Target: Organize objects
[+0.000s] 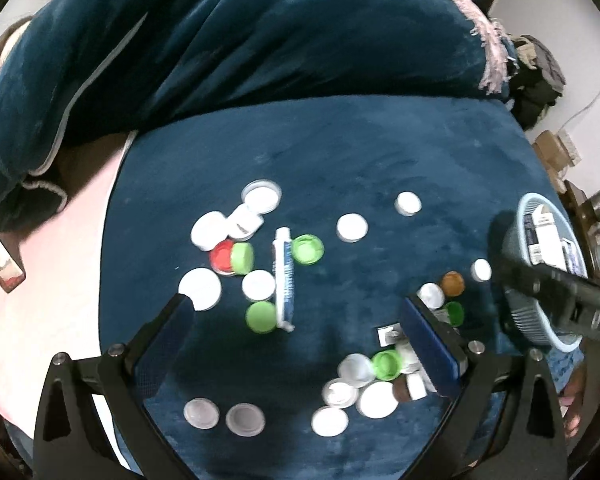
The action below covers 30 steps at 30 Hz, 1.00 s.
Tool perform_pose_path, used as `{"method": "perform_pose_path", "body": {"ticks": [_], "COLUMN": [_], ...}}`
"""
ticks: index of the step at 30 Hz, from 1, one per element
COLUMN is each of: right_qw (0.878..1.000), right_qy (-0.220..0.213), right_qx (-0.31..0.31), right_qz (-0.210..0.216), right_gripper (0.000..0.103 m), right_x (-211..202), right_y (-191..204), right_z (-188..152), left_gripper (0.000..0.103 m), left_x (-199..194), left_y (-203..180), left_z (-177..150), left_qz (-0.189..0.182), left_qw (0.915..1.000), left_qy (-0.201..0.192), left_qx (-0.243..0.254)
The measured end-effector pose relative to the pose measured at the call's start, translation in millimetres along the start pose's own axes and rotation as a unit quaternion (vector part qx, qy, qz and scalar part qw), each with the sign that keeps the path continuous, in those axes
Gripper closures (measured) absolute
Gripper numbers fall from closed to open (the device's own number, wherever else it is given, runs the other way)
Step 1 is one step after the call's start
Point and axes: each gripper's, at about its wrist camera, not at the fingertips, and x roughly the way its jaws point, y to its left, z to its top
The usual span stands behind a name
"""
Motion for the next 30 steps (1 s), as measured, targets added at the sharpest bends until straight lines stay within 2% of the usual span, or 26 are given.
{"method": "perform_pose_path", "body": {"ticks": [4,7,16,24,30], "right_qw": [0.998,0.995,0.995,0.991,0.991], "right_qy": [0.055,0.081,0.084,0.122,0.12], "right_qx": [-0.037,-0.058,-0.055,-0.058,-0.058], "right_qz": [0.014,0.006,0.005,0.014,0.014], "right_gripper": [0.008,0.008,0.008,0.008,0.008], "right_x": [23,35,38,54,54], "right_y": [16,22,17,20,22], "right_z": [-11,-18,-21,-28,-28], "left_gripper": [0.001,0.001,0.001,0.001,0.001], "left_x": [8,14,21,22,22], "left_y": [19,27,29,30,31], "left_z": [-2,-3,-8,-7,-7], "left_qz": [0.008,0.014,0.022,0.023,0.025], "left_qw": [0.9998,0.9994,0.9993,0.9993,0.9993], "left_qy": [0.008,0.016,0.025,0.025,0.024], "left_qx": [-0.017,-0.026,-0.015,-0.016,-0.016]}}
